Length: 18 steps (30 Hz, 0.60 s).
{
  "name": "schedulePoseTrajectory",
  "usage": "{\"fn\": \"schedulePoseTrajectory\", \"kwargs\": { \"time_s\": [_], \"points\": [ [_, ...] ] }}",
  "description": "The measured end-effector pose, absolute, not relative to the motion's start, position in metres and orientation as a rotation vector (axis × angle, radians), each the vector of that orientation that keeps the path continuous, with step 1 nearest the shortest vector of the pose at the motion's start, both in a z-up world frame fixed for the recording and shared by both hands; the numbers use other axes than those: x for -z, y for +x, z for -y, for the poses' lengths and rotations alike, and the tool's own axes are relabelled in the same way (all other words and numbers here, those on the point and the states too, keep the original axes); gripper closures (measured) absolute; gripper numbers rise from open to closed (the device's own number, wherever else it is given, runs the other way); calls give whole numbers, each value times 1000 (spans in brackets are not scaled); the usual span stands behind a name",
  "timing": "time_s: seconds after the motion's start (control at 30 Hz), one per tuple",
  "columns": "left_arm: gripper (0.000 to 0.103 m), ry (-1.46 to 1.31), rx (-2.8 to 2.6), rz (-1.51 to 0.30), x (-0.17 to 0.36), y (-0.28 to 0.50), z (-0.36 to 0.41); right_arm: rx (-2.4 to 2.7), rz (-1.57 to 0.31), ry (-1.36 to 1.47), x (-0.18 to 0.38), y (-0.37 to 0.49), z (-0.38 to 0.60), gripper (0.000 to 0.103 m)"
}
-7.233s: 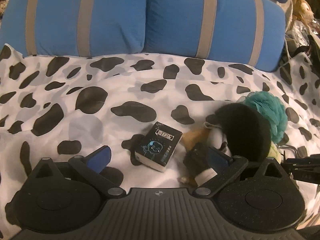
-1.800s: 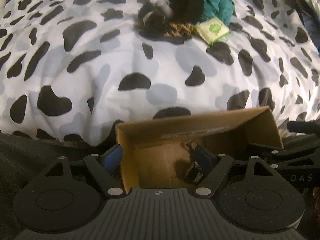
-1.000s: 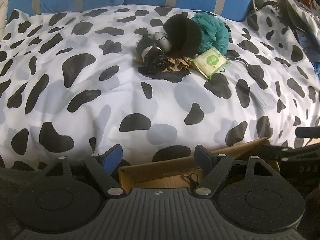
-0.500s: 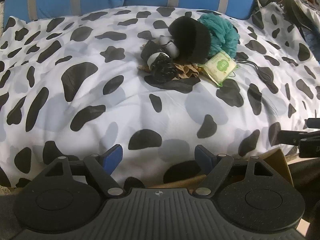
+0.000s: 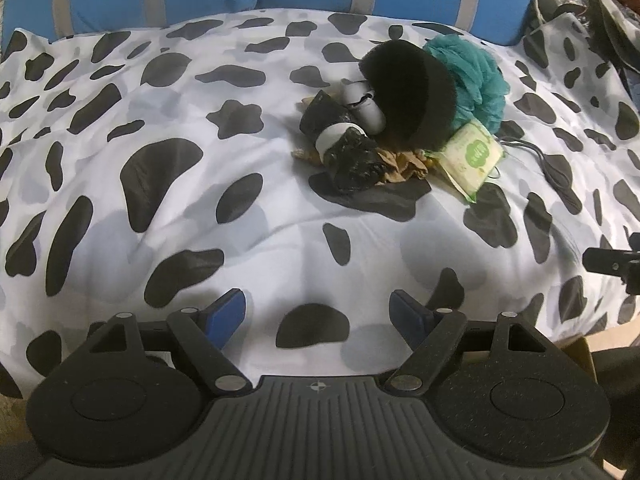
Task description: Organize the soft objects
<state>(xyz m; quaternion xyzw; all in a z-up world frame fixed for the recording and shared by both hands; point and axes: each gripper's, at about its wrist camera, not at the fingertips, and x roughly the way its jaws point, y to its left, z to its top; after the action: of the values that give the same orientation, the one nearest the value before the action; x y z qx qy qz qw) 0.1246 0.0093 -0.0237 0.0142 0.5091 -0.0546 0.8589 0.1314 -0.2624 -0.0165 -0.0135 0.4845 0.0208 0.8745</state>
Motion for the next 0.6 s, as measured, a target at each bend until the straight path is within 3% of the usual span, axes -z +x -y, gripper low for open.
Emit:
{"fn": "schedulePoseTrajectory", "kwargs": {
  "time_s": [0.17,0.6],
  "points": [
    [24,1,136,-1099,28,137,-10,-57,-981,-40,16,144,267,1],
    [24,-6,131,-1109,34,173,-11,-89,-921,-137,23,191,269,21]
  ]
}}
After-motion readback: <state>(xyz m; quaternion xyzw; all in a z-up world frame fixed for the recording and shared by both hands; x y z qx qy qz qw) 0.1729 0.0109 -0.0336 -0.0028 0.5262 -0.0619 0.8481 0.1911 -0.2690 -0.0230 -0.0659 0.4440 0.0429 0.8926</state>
